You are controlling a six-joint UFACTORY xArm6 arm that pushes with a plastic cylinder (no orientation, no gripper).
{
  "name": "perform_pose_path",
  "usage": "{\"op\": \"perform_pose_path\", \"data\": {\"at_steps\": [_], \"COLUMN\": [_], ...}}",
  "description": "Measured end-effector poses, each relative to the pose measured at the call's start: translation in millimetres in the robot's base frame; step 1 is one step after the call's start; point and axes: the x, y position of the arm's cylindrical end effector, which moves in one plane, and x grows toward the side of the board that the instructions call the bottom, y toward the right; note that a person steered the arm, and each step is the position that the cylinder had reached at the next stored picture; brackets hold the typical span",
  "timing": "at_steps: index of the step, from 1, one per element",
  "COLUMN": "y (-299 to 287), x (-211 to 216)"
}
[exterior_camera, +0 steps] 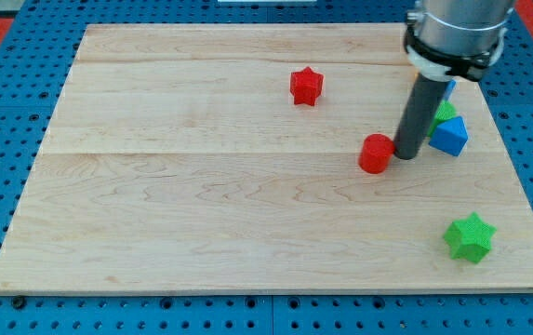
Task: Drag red circle towards middle of the board
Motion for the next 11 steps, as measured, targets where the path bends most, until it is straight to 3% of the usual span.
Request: {"op": "perform_pose_path", "data": {"at_steps": [4,7,8,9,11], "y": [-7,-87,-90,-87,-148], "x": [24,-65,-67,-19,-18]}}
